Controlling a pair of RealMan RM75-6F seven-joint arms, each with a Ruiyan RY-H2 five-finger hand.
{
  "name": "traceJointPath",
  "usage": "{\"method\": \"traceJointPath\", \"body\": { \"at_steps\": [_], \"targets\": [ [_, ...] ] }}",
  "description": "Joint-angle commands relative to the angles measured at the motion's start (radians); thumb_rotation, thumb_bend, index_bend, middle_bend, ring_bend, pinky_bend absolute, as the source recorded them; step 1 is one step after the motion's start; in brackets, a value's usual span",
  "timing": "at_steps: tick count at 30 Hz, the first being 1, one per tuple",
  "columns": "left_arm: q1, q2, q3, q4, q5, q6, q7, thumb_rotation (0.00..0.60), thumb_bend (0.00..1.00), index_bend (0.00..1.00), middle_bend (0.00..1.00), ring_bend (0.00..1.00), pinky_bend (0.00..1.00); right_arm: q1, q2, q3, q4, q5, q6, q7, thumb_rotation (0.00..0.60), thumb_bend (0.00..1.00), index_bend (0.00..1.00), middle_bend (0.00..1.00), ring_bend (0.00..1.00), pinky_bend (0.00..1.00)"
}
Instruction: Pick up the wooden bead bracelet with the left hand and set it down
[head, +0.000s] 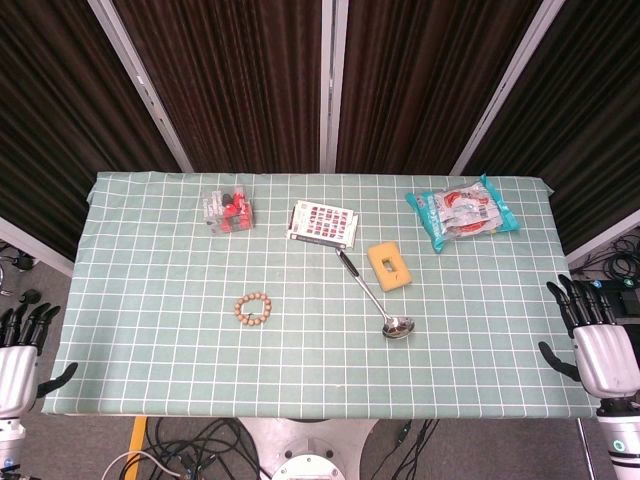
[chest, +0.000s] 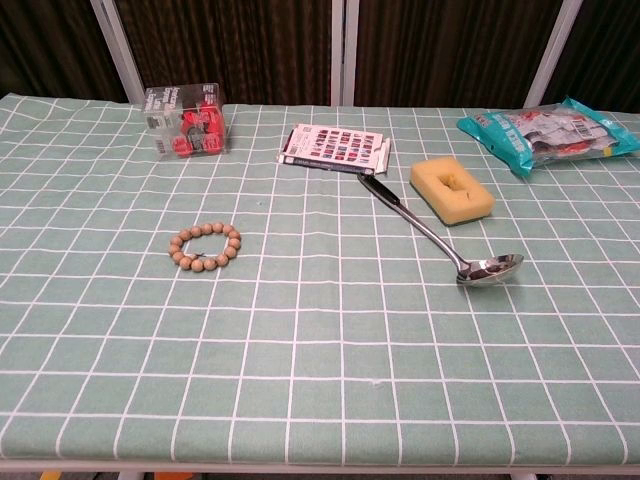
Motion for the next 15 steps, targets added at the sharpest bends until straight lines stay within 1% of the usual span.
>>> {"method": "traceJointPath", "body": {
  "at_steps": [1,8,15],
  "targets": [
    [-0.002,0.002,-0.001,0.0,-0.003,-0.005,0.006,0.6,0.16,0.13,0.1,0.0,0.0,0.005,-0.004,0.009,-0.002,0.007,-0.018,0.002,0.6,0.17,0.0,0.0,0.0,0.0],
    [-0.011,0.024,0.004,-0.005,0.001,-0.028,0.029,0.6,0.16,0.13,0.1,0.0,0.0,0.008,-0.007,0.024,-0.003,0.01,-0.042,0.008,0.6,0.17,0.0,0.0,0.0,0.0],
    [-0.015,0.044,-0.002,-0.002,-0.002,-0.03,0.035,0.6,0.16,0.13,0.1,0.0,0.0,-0.002,-0.015,0.03,0.002,0.01,-0.045,0.015,0.6,0.17,0.0,0.0,0.0,0.0]
  ]
}}
